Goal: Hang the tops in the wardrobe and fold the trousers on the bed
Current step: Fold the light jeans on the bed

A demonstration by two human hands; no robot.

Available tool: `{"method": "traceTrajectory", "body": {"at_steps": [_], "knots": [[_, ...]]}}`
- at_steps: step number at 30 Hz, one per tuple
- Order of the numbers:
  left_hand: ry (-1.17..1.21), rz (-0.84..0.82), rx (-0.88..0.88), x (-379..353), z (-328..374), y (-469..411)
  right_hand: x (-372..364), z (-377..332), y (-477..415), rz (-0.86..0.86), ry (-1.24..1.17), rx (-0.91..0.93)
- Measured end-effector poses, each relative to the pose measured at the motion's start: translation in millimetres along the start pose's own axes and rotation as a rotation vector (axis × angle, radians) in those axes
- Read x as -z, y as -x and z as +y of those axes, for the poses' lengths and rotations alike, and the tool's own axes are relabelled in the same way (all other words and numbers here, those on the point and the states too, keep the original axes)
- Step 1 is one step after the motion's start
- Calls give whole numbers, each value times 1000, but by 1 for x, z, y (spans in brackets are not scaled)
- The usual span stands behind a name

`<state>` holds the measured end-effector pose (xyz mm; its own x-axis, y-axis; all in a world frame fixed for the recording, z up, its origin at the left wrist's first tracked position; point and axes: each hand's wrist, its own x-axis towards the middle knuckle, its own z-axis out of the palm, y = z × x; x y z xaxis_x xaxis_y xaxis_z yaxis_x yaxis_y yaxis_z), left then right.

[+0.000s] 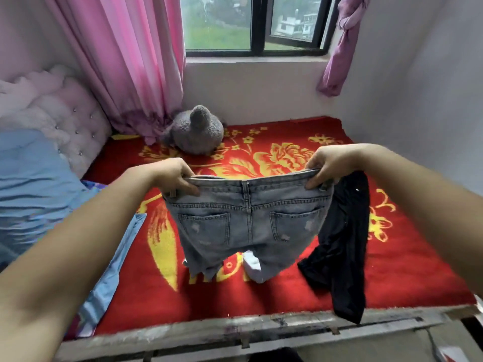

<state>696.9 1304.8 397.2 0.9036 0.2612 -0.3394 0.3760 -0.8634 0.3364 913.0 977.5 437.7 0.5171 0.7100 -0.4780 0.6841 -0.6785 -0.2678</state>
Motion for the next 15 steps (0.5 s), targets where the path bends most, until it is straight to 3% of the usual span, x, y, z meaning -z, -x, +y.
{"method": "traceTrajectory", "body": {"at_steps": [4, 7, 9, 12, 15], "knots": [[-84, -234, 84, -41, -9, -49, -27, 21, -60, -215, -11, -69], [-178, -245, 118, -56, -13, -91, -34, 39, -105, -335, -28, -106], [-176, -256, 162, -52, -15, -121, -29, 51, -137, -320, -21, -129], [-53, -47, 219, -27, -15, -167, 5, 64, -178, 14, 100, -117], [65, 509, 201, 31, -2, -200, 66, 68, -200, 573, 94, -75]]}}
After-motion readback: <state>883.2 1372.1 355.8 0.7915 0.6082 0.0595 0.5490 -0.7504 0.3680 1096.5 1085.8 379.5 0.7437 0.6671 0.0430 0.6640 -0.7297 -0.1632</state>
